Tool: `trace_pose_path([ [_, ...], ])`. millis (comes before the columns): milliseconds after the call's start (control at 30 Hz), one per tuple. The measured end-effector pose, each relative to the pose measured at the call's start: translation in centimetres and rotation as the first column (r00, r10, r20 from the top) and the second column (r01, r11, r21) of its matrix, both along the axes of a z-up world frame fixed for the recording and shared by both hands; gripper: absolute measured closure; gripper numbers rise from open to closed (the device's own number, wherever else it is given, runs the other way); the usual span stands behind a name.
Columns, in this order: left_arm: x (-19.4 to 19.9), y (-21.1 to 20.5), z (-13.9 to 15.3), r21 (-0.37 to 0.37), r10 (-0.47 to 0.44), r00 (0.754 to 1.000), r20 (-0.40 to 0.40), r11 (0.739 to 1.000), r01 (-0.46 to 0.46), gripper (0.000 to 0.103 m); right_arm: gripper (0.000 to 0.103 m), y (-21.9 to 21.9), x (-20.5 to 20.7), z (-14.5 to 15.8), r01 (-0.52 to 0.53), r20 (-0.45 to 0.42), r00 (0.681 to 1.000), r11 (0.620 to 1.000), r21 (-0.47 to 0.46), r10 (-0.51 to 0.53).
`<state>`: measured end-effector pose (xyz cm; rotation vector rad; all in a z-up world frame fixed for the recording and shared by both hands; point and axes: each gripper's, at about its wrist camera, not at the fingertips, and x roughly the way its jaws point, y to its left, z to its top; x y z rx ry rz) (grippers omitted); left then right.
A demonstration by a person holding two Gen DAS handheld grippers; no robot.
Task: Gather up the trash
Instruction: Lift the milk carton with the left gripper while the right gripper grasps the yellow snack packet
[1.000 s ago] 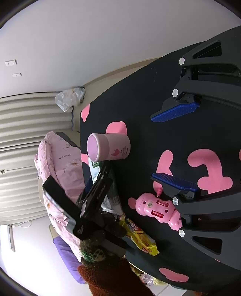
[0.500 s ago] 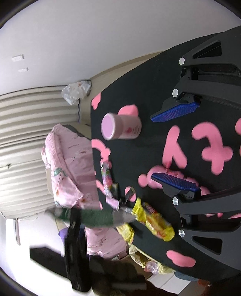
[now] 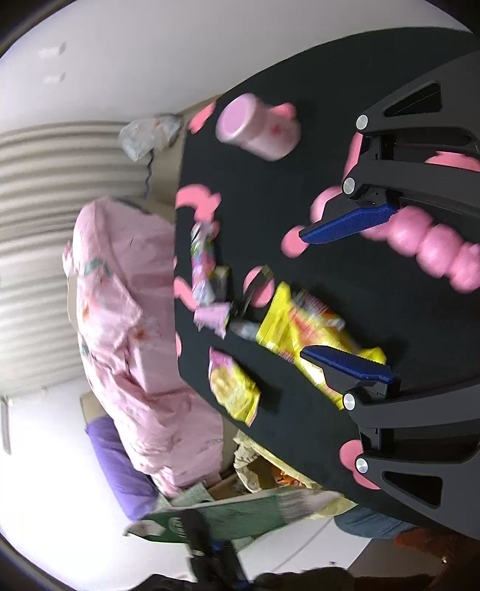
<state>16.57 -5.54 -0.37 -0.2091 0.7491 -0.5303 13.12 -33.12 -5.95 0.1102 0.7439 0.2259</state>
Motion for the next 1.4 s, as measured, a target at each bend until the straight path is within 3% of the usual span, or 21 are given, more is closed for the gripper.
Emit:
trace_pose_path([
  [233, 0.0, 4.5, -3.5, -0.063, 0.083, 0.994, -0.074, 0.994, -0.088, 0.052, 0.048, 5.8, 6.5, 0.8, -0.165, 0.012, 0.986, 0.986, -0.02, 0.165],
  [400, 0.2, 6.0, -3.3, -0.087, 0.1, 0.992, -0.071, 0.991, -0.106, 0.052, 0.048, 9.8, 12.7, -0.9, -0.219, -0.065, 0.973, 0.975, 0.031, 0.221],
  [533, -0.4, 6.5, -2.9, -0.081, 0.097, 0.993, -0.06, 0.992, -0.102, 0.052, 0.048, 12.3, 14.6, -2.9, -0.227, -0.141, 0.963, 0.974, 0.024, 0.228],
  [700, -0.7, 6.9, -3.1, -0.09, 0.107, 0.992, -0.066, 0.99, -0.112, 0.052, 0.05, 12.1, 15.7, -4.8, -0.167, -0.185, 0.968, 0.986, 0.02, 0.168],
  [733, -0.7, 6.9, -3.1, -0.09, 0.107, 0.992, -0.066, 0.989, -0.113, 0.052, 0.053, 12.1, 15.6, -4.7, -0.177, -0.183, 0.967, 0.984, 0.024, 0.178],
  [767, -0.7, 6.9, -3.2, -0.091, 0.109, 0.992, -0.068, 0.989, -0.115, 0.052, 0.066, 12.1, 15.5, -4.7, -0.189, -0.184, 0.964, 0.981, 0.028, 0.191],
  [900, -0.5, 6.8, -3.4, -0.097, 0.112, 0.991, -0.074, 0.988, -0.119, 0.052, 0.081, 11.9, 14.6, -4.5, -0.219, -0.18, 0.959, 0.975, 0.025, 0.22],
  [1133, -0.8, 6.2, -3.3, -0.083, 0.106, 0.992, -0.075, 0.99, -0.112, 0.052, 0.082, 9.3, 12.7, -3.3, -0.187, -0.143, 0.972, 0.982, -0.005, 0.184],
  [1233, -0.7, 5.9, -3.2, -0.065, 0.114, 0.991, -0.074, 0.991, -0.118, 0.052, 0.073, 8.9, 11.9, -2.1, -0.178, -0.098, 0.979, 0.984, 0.02, 0.179],
  [1267, -0.6, 5.8, -3.3, -0.059, 0.116, 0.99, -0.076, 0.991, -0.121, 0.052, 0.054, 9.0, 11.7, -1.9, -0.19, -0.086, 0.978, 0.981, 0.035, 0.192],
  [1300, -0.5, 5.7, -3.3, -0.051, 0.12, 0.99, -0.078, 0.991, -0.124, 0.052, 0.046, 9.3, 11.6, -1.7, -0.22, -0.077, 0.971, 0.974, 0.06, 0.224],
  [1400, -0.7, 5.7, -3.1, -0.019, 0.128, 0.989, -0.069, 0.991, -0.129, 0.052, 0.046, 10.5, 11.9, -1.8, -0.273, -0.091, 0.957, 0.961, 0.046, 0.277],
])
